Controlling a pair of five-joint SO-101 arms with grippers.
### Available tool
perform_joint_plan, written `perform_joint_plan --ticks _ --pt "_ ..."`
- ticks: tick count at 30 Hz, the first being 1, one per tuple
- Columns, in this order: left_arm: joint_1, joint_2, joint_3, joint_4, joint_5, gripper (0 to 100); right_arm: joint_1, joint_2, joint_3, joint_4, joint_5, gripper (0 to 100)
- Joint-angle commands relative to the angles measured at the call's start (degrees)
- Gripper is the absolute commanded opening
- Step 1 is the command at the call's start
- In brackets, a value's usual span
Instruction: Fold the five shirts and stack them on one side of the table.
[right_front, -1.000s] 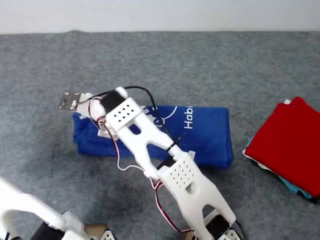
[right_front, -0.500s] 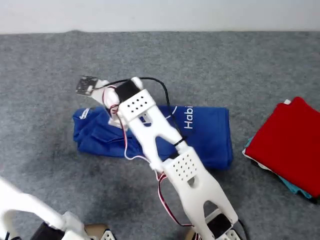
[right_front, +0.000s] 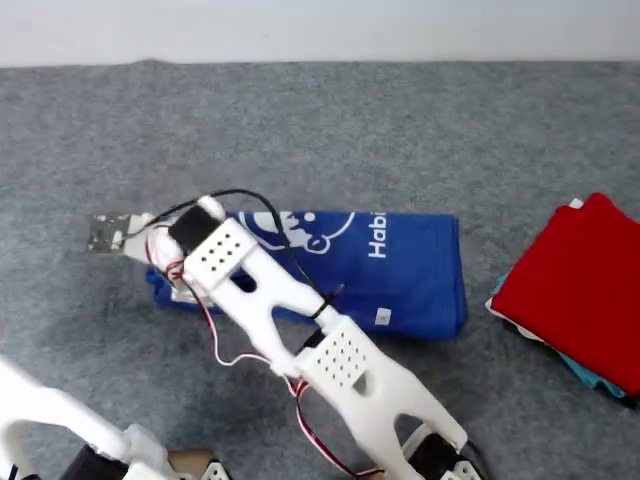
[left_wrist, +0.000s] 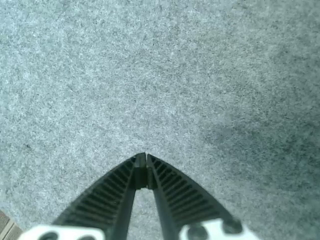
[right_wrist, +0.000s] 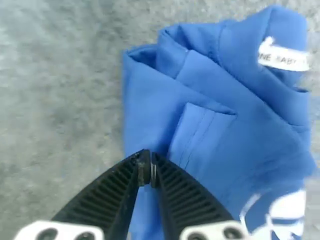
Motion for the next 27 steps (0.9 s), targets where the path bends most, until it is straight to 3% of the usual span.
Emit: perform_joint_plan --ticks 1,9,16,27 --pt "0.26 -1.49 -0.22 -1.14 -0.53 1 5.76 1.54 -0.09 -4.97 0.09 1.0" --pt "0.26 -1.49 -0.22 -1.23 -0.53 1 14.64 1.98 -5.19 -7.78 2.64 1.0" --pt "0.26 -1.41 -0.22 -1.23 -0.53 1 11.91 2.42 -15.91 0.04 2.29 1.1" --pt "0.26 -1.41 -0.13 -1.23 -0.53 1 11.47 9.45 -15.65 1.27 2.11 1.0"
